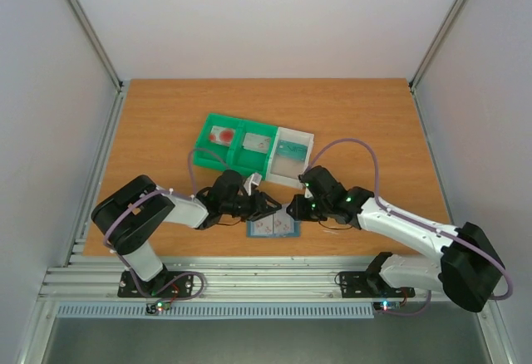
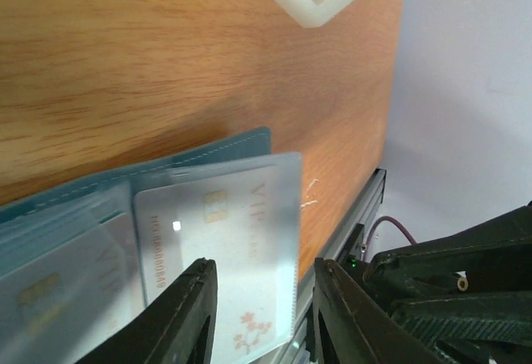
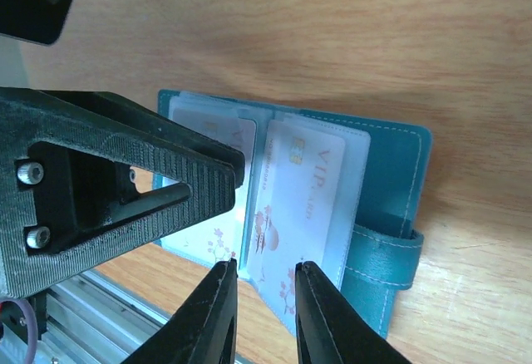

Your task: Take the credit cards out of the card holder

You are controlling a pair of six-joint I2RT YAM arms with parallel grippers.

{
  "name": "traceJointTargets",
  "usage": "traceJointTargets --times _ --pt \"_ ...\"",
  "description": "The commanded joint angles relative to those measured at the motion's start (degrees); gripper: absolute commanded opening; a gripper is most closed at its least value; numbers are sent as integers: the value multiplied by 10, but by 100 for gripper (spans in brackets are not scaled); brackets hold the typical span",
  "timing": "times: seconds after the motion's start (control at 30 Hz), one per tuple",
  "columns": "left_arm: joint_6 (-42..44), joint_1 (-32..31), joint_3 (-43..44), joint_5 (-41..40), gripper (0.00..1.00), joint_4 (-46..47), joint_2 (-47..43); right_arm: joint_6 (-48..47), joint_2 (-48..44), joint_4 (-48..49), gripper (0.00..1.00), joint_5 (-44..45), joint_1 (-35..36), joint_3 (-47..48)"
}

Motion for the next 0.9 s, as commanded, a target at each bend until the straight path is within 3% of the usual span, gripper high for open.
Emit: traceJointTargets --times 0.0,0.33,0.87 --pt "17 -4 -10 -28 33 -15 -8 9 39 34 22 -32 1 20" --pt "36 -4 -20 -57 33 -53 -17 -4 96 34 21 4 1 11" --pt "9 -4 -27 -53 29 -6 10 -16 101 22 17 34 1 -28"
